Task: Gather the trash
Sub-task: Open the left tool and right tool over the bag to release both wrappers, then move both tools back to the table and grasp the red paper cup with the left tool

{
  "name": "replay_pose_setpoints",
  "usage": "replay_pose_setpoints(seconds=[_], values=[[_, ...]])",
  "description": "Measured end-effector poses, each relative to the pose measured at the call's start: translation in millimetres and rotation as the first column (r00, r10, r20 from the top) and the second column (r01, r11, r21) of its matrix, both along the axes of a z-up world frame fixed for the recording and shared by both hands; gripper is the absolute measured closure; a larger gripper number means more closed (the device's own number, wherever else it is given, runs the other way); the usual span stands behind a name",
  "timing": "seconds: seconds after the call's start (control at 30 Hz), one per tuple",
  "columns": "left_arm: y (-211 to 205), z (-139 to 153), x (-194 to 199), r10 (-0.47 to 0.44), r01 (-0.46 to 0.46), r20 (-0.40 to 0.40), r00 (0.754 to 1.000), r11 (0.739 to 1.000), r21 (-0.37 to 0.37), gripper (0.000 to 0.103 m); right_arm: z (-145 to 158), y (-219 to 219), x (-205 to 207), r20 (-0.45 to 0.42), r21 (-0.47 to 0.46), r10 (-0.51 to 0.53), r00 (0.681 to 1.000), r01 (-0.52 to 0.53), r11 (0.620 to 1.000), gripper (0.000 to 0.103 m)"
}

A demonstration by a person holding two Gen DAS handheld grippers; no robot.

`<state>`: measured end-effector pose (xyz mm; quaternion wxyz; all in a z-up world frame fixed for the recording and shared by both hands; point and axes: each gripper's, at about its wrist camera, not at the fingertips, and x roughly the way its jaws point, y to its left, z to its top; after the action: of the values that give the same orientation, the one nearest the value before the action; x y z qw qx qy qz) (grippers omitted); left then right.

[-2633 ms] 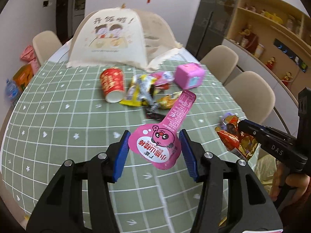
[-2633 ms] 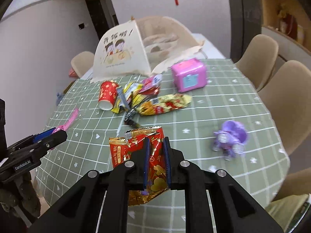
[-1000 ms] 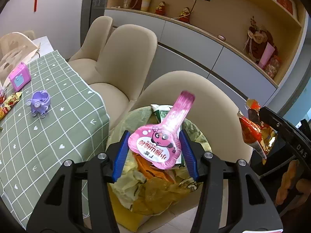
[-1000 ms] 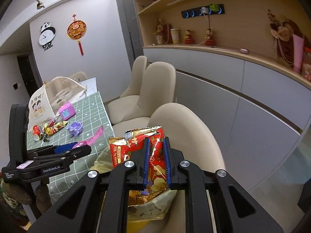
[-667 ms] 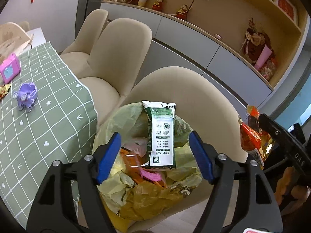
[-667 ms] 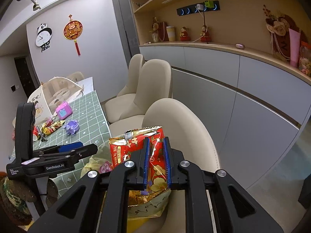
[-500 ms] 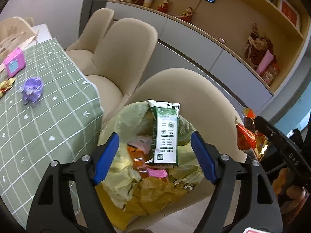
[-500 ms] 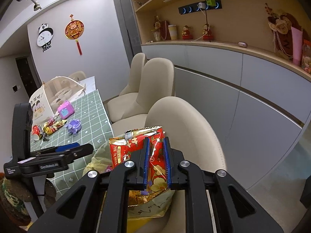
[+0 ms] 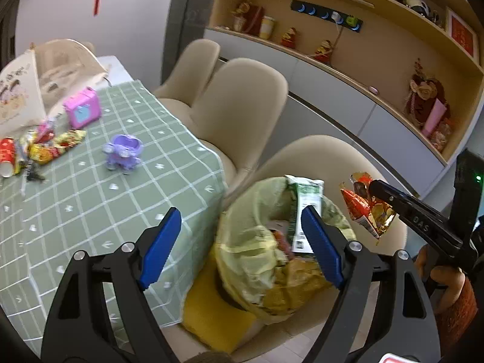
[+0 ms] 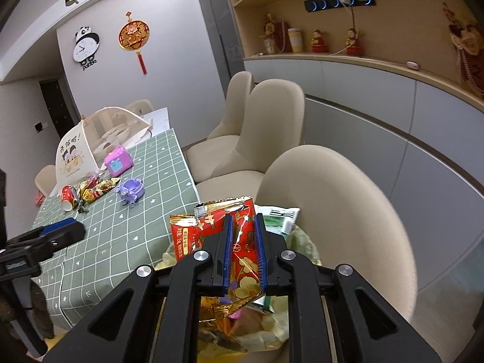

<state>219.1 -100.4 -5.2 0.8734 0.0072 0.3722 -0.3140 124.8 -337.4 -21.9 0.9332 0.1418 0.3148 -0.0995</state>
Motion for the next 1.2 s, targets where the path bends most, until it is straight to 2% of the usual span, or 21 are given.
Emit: replay_pose_setpoints(seconds=[0.1, 0.17, 0.33, 0.67, 0.9, 1.2], values=[[10.3, 4.7, -2.2, 0.025, -0.026, 0.031, 0.999, 1.000, 0.017, 0.025, -8.6, 0.9, 11.7, -0.031, 0.011, 0.006, 1.000, -0.005, 1.000, 0.086], [14.5, 5.8, -2.8, 0.034, -0.035, 0.042, 0.999, 0.999, 0.023, 0.025, -15.1, 2.3, 19.1, -0.059, 0.018, 0.002, 0.998, -0.001, 1.000, 0.074], [27.3, 3.3, 1.6, 0.063, -0.064, 0.036, 0.997, 0.997, 0.035, 0.025, -21.0, 7.8, 25.9, -0.070, 0.010, 0.010, 0.997, -0.009, 1.000, 0.071], [51.5, -2.5, 14.1, 0.113, -0.113, 0.015, 0.993, 0.993, 0.033, 0.025, -7.9, 46.5, 40.9, -0.062, -0.022, 0.092, 0.994, -0.094, 0.995, 0.071], [86.6, -8.2, 32.2, 0.190, -0.190, -0.013, 0.982, 0.982, 0.019, 0.025, 12.4, 95.8, 55.8, -0.047, -0.107, 0.144, 0.988, -0.148, 0.983, 0.071], [140.1, -11.9, 61.0, 0.280, -0.280, -0.039, 0.959, 0.960, 0.009, 0.025, 26.7, 145.3, 88.7, -0.038, -0.140, 0.231, 0.972, -0.234, 0.962, 0.071]])
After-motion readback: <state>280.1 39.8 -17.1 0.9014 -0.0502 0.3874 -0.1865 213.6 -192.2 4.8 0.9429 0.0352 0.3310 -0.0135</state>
